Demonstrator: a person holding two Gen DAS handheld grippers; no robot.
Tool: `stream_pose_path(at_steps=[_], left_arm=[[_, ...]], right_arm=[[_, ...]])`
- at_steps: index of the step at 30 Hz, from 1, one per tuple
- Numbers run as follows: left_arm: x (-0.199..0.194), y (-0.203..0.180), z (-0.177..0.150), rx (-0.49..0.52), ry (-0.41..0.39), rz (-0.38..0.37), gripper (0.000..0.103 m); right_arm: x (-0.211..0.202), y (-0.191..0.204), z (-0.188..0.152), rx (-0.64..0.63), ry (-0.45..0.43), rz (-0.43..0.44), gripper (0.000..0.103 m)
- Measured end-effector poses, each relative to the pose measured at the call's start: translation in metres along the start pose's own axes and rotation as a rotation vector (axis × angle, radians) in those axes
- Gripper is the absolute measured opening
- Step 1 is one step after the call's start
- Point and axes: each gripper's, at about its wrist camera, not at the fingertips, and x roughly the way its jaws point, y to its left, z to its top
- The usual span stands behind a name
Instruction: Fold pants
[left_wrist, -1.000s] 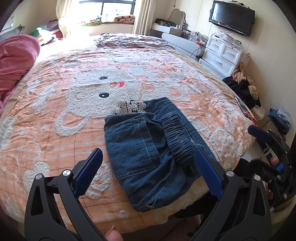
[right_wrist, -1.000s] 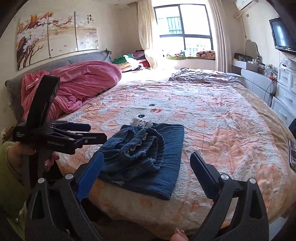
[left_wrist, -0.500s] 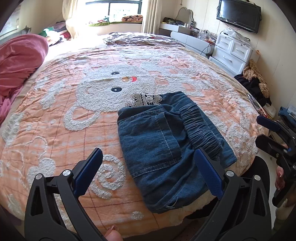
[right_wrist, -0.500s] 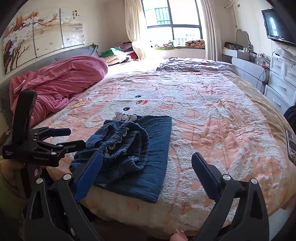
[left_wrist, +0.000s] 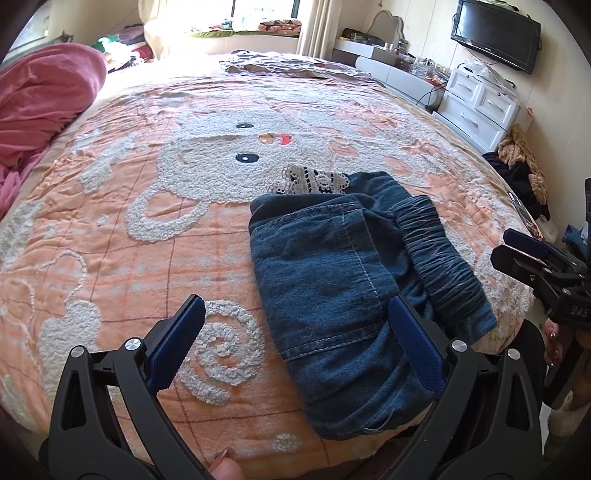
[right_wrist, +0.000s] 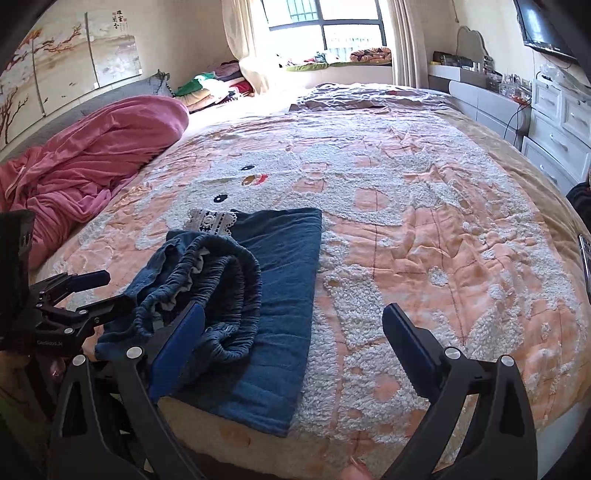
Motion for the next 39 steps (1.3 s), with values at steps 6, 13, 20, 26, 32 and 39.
stream_pose_path(at_steps=[6,13,20,26,32,39], left_arm=[[0.011,0.002,-0.003,-0.030,0.014,-0.001,0.093],[0.025,0.003,-0.003,-0.068,0.035,-0.016,0.093],[0.036,0.001,-0.003,-0.093,0.042,-0.038,0.093],[0.040,-0.003,0.002,-0.119,0.063,-0.084,0.064],[0.035,-0.016,0.007,-0.069,0.069,-0.096,0.028],[0.016,-0.011,0.017,-0.079,0.014,-0.115,0.021]], right_arm=[[0.024,-0.010,0.005,0.043,0.050,0.020,0.095],[0.051,-0.010,0.008,0.058,0.115,0.085,0.071],[0.075,-0.013,0.009,0.118,0.160,0.191,0.058],[0.077,-0.007,0.009,0.123,0.140,0.241,0.029],[0.065,0.006,0.007,0.097,0.081,0.227,0.018],[0.045,0.023,0.022,0.037,0.025,0.220,0.015]])
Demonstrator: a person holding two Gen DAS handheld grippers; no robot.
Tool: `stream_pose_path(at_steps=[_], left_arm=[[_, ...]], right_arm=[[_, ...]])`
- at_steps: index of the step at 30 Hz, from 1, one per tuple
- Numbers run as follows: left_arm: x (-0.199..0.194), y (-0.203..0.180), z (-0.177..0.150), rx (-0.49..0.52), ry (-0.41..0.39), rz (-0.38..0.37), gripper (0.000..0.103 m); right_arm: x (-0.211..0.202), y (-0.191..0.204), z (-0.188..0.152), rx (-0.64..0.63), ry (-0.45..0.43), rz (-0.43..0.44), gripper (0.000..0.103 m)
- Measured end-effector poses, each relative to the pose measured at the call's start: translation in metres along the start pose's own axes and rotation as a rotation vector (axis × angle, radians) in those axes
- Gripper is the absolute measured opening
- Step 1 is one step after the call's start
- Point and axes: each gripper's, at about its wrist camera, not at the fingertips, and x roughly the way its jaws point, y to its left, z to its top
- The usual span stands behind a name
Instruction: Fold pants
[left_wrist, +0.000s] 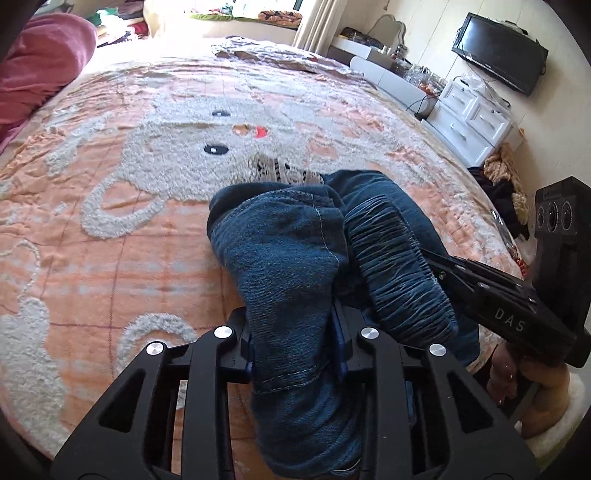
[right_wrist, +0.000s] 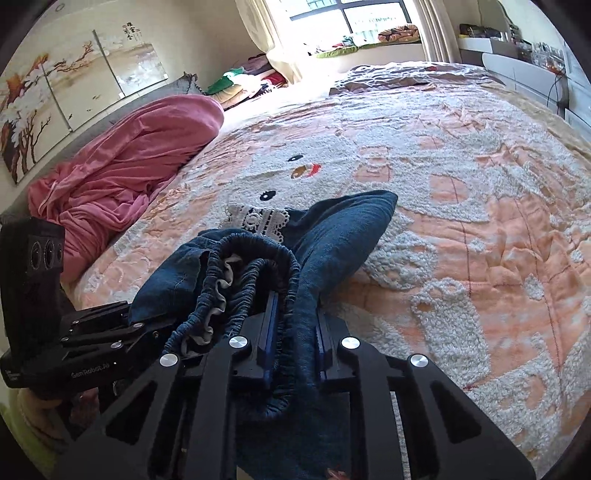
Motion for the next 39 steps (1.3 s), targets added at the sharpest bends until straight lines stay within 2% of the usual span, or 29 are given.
stream_pose_path(at_steps=[6,13,19,22,25,28,31,36,38,39], left_arm=[[-0.018,0.008,0.027,0.009,-0.076,0.027,0.020],[-0.027,0.031,0.061,0.002,-0.152,0.079,0.020],[-0.013,0.054,0.072,-0.015,-0.153,0.131,0.020],[0.003,0.066,0.068,-0.034,-0.124,0.149,0.020],[0.025,0.079,0.056,-0.059,-0.067,0.174,0.020],[0.032,0.086,0.049,-0.068,-0.058,0.186,0.025],[0.034,0.088,0.046,-0.073,-0.060,0.190,0.029],[0.035,0.094,0.043,-0.098,-0.051,0.188,0.036],[0.035,0.094,0.043,-0.096,-0.054,0.189,0.037],[0.034,0.093,0.043,-0.093,-0.055,0.190,0.037]], right_arm=[[0.004,0.026,0.030,-0.064,-0.037,0.010,0.014],[0.031,0.041,0.076,-0.104,-0.074,0.042,0.014],[0.072,0.042,0.096,-0.090,-0.042,0.064,0.014],[0.093,0.039,0.094,-0.073,0.002,0.056,0.014],[0.119,0.026,0.083,-0.036,0.086,0.007,0.015],[0.136,0.005,0.072,0.015,0.150,-0.037,0.026],[0.136,-0.005,0.068,0.072,0.147,0.006,0.027],[0.133,0.007,0.066,0.019,0.134,-0.057,0.033],[0.129,0.012,0.064,-0.002,0.129,-0.090,0.043],[0.128,0.012,0.062,-0.009,0.128,-0.095,0.044]])
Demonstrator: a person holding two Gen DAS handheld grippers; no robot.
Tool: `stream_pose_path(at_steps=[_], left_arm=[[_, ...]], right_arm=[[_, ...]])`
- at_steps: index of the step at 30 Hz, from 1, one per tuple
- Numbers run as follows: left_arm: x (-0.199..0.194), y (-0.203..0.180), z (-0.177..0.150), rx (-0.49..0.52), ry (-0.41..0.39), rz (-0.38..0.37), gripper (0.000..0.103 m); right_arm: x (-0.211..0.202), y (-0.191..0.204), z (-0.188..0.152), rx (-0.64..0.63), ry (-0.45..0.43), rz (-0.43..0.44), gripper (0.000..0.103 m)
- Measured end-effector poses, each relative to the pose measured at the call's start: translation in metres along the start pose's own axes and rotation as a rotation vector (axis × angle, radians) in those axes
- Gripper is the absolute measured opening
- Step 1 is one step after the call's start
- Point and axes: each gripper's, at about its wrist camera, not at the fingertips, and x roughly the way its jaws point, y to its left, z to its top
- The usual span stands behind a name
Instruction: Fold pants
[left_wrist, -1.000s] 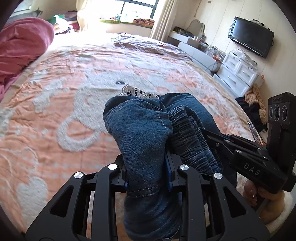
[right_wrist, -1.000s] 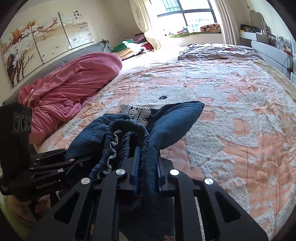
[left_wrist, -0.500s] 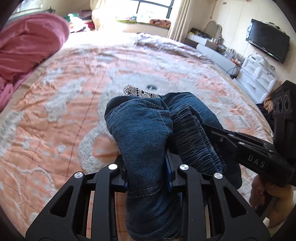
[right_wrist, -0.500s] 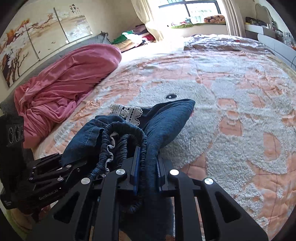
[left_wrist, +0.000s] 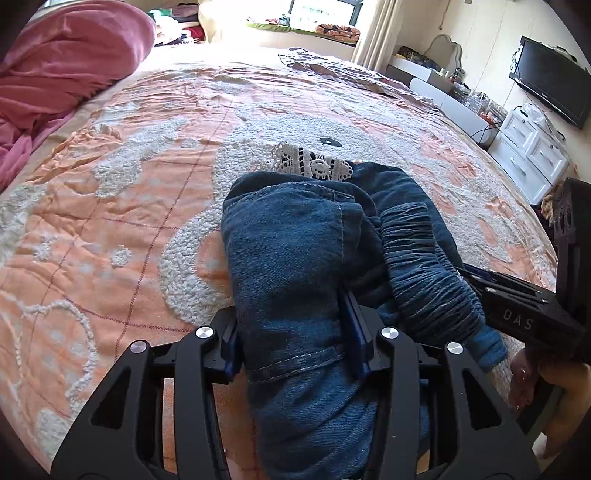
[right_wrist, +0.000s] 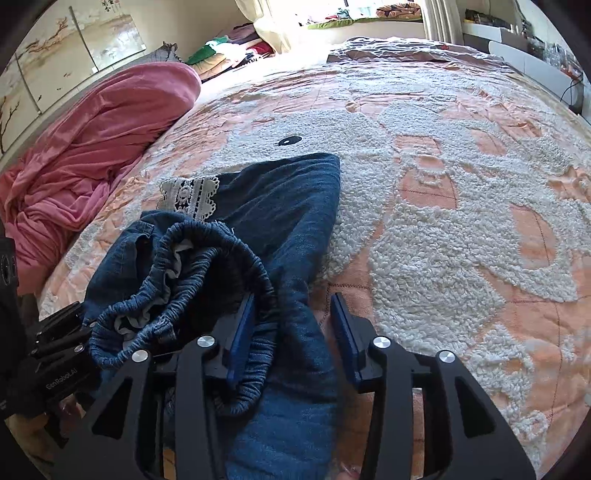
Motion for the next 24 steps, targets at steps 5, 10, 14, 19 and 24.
stream_pose_path(at_steps=[5,10,14,19,24], left_arm=[[-0.005,0.000,-0.003,-0.004,-0.007,-0.003,0.042],[-0.014,0.000,-0.006,-0.009,-0.016,-0.001,0.049],[-0.021,-0.001,-0.009,-0.010,-0.022,0.008,0.053],[-0.032,-0.001,-0.013,-0.010,-0.033,0.012,0.062],[-0.043,-0.002,-0.016,-0.011,-0.041,0.015,0.068]], right_arm=[[-0.012,-0.004,-0.010,-0.003,-0.015,-0.019,0.052],[-0.024,-0.008,-0.016,0.001,-0.021,-0.033,0.059],[-0.035,-0.010,-0.021,0.003,-0.031,-0.033,0.062],[-0.045,-0.009,-0.026,-0.003,-0.044,-0.046,0.064],[-0.057,-0.007,-0.028,-0.004,-0.068,-0.051,0.071]])
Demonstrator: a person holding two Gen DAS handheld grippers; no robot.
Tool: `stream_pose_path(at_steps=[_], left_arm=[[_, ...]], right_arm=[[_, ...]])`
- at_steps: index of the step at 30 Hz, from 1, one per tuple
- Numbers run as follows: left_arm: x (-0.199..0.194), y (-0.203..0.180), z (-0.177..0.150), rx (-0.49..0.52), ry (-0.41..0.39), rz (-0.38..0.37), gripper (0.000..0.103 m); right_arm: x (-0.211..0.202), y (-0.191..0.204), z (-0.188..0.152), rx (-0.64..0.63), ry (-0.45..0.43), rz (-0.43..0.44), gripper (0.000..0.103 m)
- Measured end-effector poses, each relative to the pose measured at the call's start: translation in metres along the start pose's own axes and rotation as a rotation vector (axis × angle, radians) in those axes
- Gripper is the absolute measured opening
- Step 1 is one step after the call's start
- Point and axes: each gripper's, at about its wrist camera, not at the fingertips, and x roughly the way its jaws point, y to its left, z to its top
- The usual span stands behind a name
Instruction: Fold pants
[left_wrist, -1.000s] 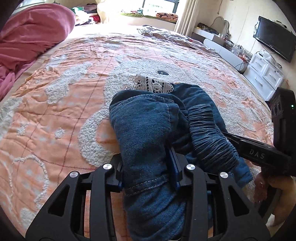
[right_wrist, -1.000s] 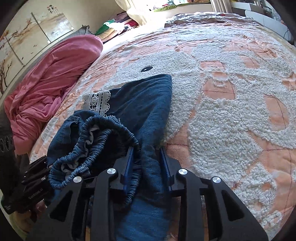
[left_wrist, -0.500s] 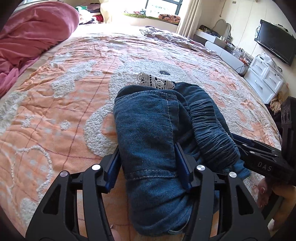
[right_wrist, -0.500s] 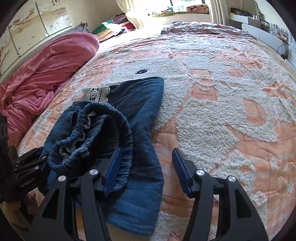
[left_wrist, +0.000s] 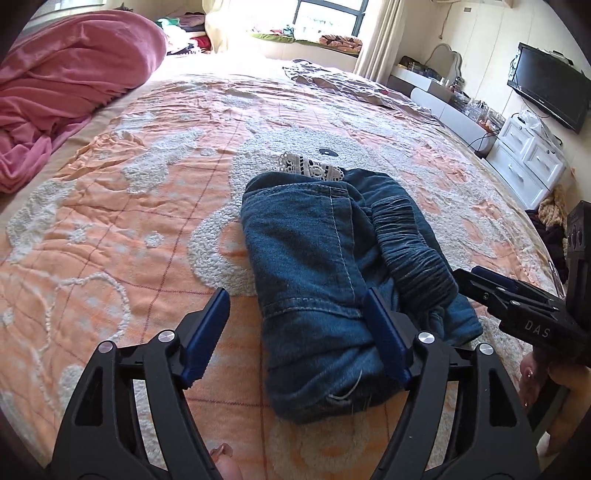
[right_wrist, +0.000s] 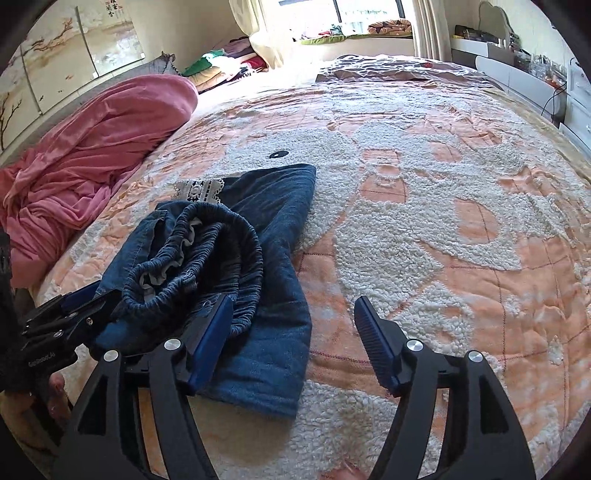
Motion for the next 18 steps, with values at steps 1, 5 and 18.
stream_pose_path(at_steps=[1,5,18], left_arm=[[-0.002,0.001,0.000,-0.002,-0.004,0.001,0.070],[-0.012,0.001,-0.001,-0.006,-0.024,-0.003,0.079],[-0.040,-0.003,0.000,0.001,-0.072,-0.003,0.093]], right_arm=[[-0.003,0.001,0.000,-0.004,-0.008,-0.004,0.073],[-0.014,0.004,0.001,-0.018,-0.042,0.006,0.083],[-0.054,0.014,0.000,-0.063,-0.152,-0.018,0.095]])
